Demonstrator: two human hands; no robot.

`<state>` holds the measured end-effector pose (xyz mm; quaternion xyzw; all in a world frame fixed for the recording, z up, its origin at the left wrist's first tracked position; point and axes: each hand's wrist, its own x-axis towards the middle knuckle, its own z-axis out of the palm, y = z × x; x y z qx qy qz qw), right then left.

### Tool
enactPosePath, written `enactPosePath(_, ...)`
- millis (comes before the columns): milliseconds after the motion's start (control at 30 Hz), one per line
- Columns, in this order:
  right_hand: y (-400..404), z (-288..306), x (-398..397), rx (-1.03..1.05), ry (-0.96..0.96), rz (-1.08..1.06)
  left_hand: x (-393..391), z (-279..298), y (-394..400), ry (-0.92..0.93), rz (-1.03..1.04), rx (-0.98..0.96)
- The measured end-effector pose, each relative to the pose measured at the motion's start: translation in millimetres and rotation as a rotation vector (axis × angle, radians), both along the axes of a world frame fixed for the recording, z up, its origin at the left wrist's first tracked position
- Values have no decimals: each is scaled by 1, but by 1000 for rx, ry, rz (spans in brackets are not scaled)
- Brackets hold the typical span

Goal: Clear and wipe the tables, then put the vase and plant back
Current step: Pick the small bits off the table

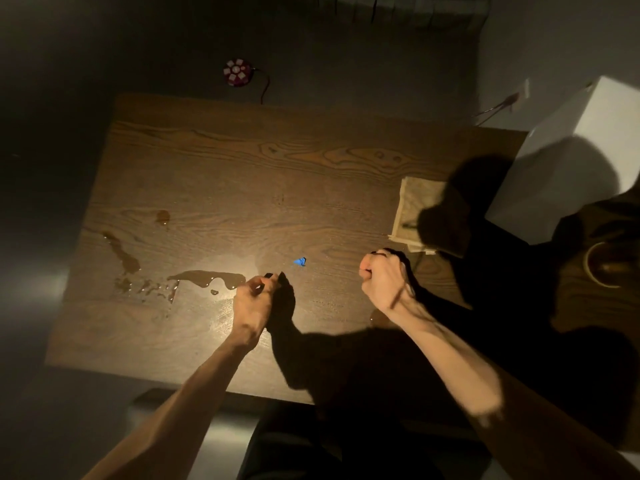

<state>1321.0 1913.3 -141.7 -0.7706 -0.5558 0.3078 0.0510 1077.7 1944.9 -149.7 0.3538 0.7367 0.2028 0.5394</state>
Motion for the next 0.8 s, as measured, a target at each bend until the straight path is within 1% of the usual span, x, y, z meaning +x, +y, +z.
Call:
enactPosePath(100,-4,6,-5,-16,30,-31,-23,6,-23,7,11,-13)
enactPosePath(200,0,9,-22,-6,132,-95,-41,13,-44,5,20,-6)
enactPosePath(300,18,8,-50,28,195,-48,-55,15,-57,55,19,15)
enactPosePath(400,41,0,-76,72,179,-4,-66,10,-67,107,26,32)
enactPosePath(500,52,-9,-92,53,169,-2,-73,-2,-79,156,16,57)
enactPosePath(633,50,-15,-99,63,133,3,-75,-12,-87,281,-52,84)
enactPosePath(733,44,-16,-100,36,110,2,-80,-18,-90,323,-109,94)
enactPosePath(800,39,-16,-100,26,118,15,-88,-23,-95,360,-193,101)
